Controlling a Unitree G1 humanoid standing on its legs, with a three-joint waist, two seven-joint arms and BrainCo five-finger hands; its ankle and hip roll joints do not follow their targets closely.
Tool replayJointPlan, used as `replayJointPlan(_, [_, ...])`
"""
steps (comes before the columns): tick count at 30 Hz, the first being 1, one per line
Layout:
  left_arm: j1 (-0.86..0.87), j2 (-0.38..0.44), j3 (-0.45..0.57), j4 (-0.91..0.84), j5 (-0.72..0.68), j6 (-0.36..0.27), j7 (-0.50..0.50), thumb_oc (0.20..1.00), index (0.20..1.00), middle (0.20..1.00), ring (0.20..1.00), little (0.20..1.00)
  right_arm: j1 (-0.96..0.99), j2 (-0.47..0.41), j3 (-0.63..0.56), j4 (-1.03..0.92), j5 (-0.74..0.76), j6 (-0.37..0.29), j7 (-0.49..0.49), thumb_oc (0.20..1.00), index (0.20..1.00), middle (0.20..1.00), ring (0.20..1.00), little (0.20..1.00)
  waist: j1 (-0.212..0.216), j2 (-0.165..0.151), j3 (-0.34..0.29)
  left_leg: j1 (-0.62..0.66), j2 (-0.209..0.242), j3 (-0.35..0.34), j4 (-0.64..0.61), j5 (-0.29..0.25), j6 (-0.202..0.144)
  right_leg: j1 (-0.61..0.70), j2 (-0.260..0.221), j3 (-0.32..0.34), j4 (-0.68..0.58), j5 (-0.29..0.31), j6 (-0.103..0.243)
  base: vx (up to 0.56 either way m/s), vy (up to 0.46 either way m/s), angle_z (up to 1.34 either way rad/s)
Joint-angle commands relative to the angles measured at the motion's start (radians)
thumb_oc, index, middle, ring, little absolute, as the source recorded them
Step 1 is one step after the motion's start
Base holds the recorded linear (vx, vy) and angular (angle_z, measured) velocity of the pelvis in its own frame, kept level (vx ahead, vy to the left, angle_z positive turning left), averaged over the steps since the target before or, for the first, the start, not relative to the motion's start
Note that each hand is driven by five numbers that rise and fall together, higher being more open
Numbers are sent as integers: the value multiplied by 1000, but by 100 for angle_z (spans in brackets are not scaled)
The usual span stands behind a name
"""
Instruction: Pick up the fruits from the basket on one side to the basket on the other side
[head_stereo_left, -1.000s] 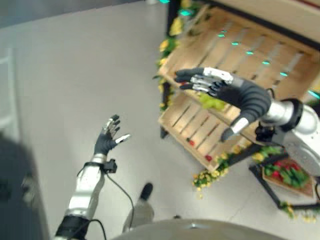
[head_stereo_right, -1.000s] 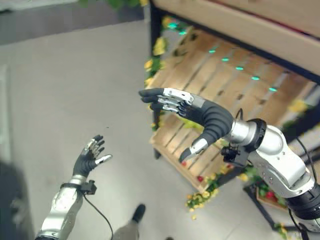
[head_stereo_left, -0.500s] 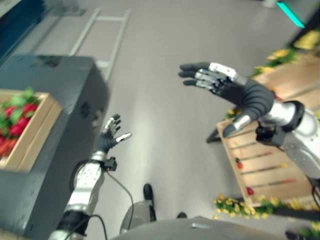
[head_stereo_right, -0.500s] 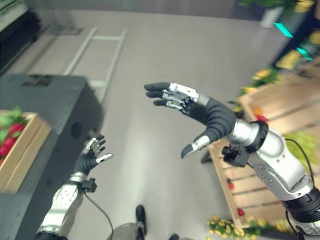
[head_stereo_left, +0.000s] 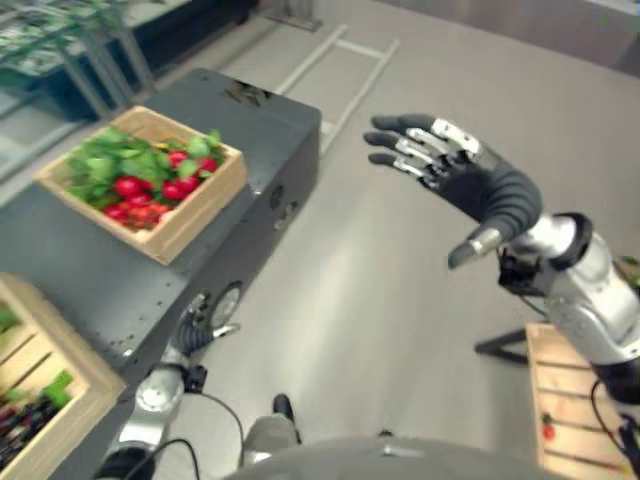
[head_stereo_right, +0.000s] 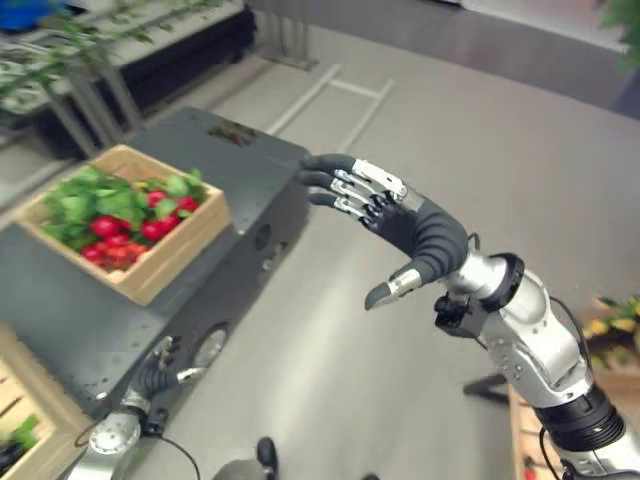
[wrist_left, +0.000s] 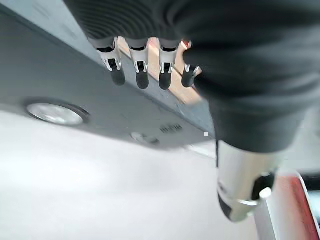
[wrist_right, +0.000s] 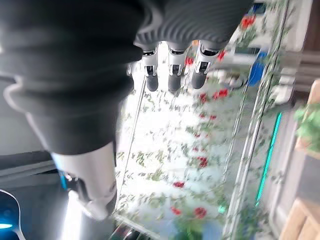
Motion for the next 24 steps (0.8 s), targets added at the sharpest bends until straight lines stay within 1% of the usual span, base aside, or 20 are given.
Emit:
replayJointPlan(1, [-34, 51, -23, -39, 25, -62, 18, 1000, 1000, 1000, 1000, 1000, 2, 9, -39, -25, -14, -34, -6, 1000, 1000, 1000, 1000, 1000, -26, 1, -9, 86, -41, -74, -48, -63, -9, -107, 140, 290, 7, -6, -18, 160, 121, 137])
replayJointPlan(2, [-44, 45, -34, -16, 27, -61, 17, 1000, 1000, 1000, 1000, 1000, 7, 4, -36, -20, -10, -31, 0, 1000, 1000, 1000, 1000, 1000, -47, 0, -12, 95, -49, -118, -53, -58, -15, -141, 211, 375, -35, -44, -30, 172, 66, 162])
replayJointPlan(3, [-43, 41, -41, -14, 29, -63, 16, 1000, 1000, 1000, 1000, 1000, 6, -2, -35, -20, -1, -36, 3, 1000, 1000, 1000, 1000, 1000, -52, -8, -10, 103, -57, -150, -55, -58, -21, -147, 228, 408, -89, -39, -29, 236, -36, 134])
replayJointPlan(4, [-43, 41, -42, -9, 30, -60, 15, 1000, 1000, 1000, 1000, 1000, -3, -7, -23, -18, 2, -40, -4, 1000, 1000, 1000, 1000, 1000, -55, -17, -8, 103, -63, -199, -54, -62, -24, -155, 250, 468, -188, -12, -19, 145, -46, 111])
replayJointPlan(5, [-43, 41, -42, -9, 30, -60, 15, 1000, 1000, 1000, 1000, 1000, -4, -6, -23, -18, 2, -40, -4, 1000, 1000, 1000, 1000, 1000, -56, -18, -10, 100, -64, -200, -54, -59, -23, -157, 250, 467, -192, -8, -19, 180, -91, 74])
replayJointPlan(6, [-37, 44, -43, -2, 27, -60, 12, 1000, 1000, 1000, 1000, 1000, 10, -13, -21, -16, 10, -34, -3, 1000, 1000, 1000, 1000, 1000, -73, -27, -12, 104, -79, -250, -56, -58, -23, -174, 307, 585, -229, 3, -8, 172, -43, 70])
replayJointPlan(7, [-33, 44, -46, 7, 27, -62, 8, 1000, 1000, 1000, 1000, 1000, 22, -19, -29, -18, 13, -39, -5, 1000, 1000, 1000, 1000, 1000, -82, -35, -11, 106, -92, -281, -53, -54, -26, -177, 328, 643, -242, 21, 2, 235, -89, 123])
replayJointPlan(8, [-38, 44, -52, 15, 28, -61, 5, 1000, 1000, 1000, 1000, 1000, 35, -38, -31, -23, 6, -41, -7, 1000, 1000, 1000, 1000, 1000, -89, -39, -6, 113, -100, -326, -55, -53, -26, -179, 355, 711, -251, 29, 2, 168, -89, 129])
replayJointPlan(9, [-38, 43, -53, 5, 24, -61, 3, 1000, 1000, 1000, 1000, 1000, 42, -45, -34, -26, 4, -43, -9, 1000, 1000, 1000, 1000, 1000, -88, -45, -8, 113, -108, -358, -57, -49, -26, -180, 359, 720, -266, 43, 0, 137, -153, 151])
replayJointPlan(10, [-44, 44, -55, 6, 24, -62, 2, 1000, 1000, 1000, 1000, 1000, 49, -54, -46, -31, 6, -41, -9, 1000, 1000, 1000, 1000, 1000, -81, -51, -7, 113, -119, -401, -46, -50, -28, -155, 364, 734, -272, 33, -9, 118, -174, 130])
replayJointPlan(12, [-46, 37, -63, 1, 29, -65, -2, 1000, 1000, 1000, 1000, 1000, 47, -67, -66, -35, 10, -45, -7, 1000, 1000, 1000, 1000, 1000, -70, -54, -22, 110, -125, -448, -41, -47, -31, -131, 356, 717, -278, 27, -19, 141, -206, 173])
replayJointPlan(13, [-50, 36, -70, 1, 31, -63, -3, 1000, 1000, 1000, 1000, 1000, 48, -68, -73, -35, 16, -44, -8, 1000, 1000, 1000, 1000, 1000, -66, -53, -26, 108, -125, -471, -31, -49, -38, -122, 359, 709, -274, 21, -24, 166, -228, 186])
replayJointPlan(15, [-46, 29, -72, -5, 18, -63, 2, 1000, 1000, 1000, 1000, 1000, 43, -64, -77, -29, 20, -49, -11, 1000, 1000, 1000, 1000, 1000, -41, -51, -31, 108, -123, -510, -17, -52, -58, -91, 343, 639, -284, 10, -29, 146, -250, 103])
replayJointPlan(17, [-47, 18, -78, -10, 3, -60, 2, 1000, 1000, 1000, 1000, 1000, 37, -69, -82, -24, 23, -50, -14, 1000, 1000, 1000, 1000, 1000, -29, -46, -33, 97, -117, -550, 8, -49, -80, -61, 333, 572, -288, -7, -37, 115, -280, 122])
replayJointPlan(18, [-47, 16, -82, -17, 0, -61, 0, 1000, 1000, 1000, 1000, 1000, 33, -65, -89, -19, 31, -49, -17, 1000, 1000, 1000, 1000, 1000, -21, -43, -30, 88, -111, -550, 25, -50, -92, -45, 332, 547, -294, -17, -42, 68, -239, 199])
replayJointPlan(19, [-45, 17, -82, -29, -1, -59, -1, 1000, 1000, 1000, 1000, 1000, 36, -63, -99, -14, 34, -50, -23, 1000, 1000, 1000, 1000, 1000, -22, -46, -31, 76, -111, -549, 30, -45, -100, -34, 327, 525, -308, -14, -43, 39, -204, 199])
replayJointPlan(20, [-44, 14, -80, -32, -4, -59, 2, 1000, 1000, 1000, 1000, 1000, 42, -64, -105, -10, 32, -54, -28, 1000, 1000, 1000, 1000, 1000, -18, -45, -31, 68, -105, -533, 37, -42, -108, -17, 326, 503, -323, -15, -48, 19, -178, 183])
replayJointPlan(21, [-48, 12, -78, -27, -4, -56, 2, 1000, 1000, 1000, 1000, 1000, 46, -65, -112, -10, 26, -60, -34, 1000, 1000, 1000, 1000, 1000, -17, -44, -27, 56, -88, -488, 47, -35, -114, 0, 325, 481, -335, -20, -49, -4, -169, 128])
replayJointPlan(23, [-62, 8, -82, -30, -4, -55, 3, 1000, 1000, 1000, 1000, 1000, 57, -68, -126, -10, 29, -60, -44, 1000, 1000, 1000, 1000, 1000, -35, -50, -21, 24, -30, -326, 58, -19, -122, 10, 311, 434, -349, -18, -46, -69, -121, 92])
replayJointPlan(24, [-63, 7, -79, -31, -5, -54, 0, 1000, 1000, 1000, 1000, 1000, 61, -64, -131, -3, 27, -60, -51, 1000, 1000, 1000, 1000, 1000, -39, -52, -19, 17, -9, -266, 70, -23, -124, 16, 306, 416, -357, -18, -48, -96, -109, 94])
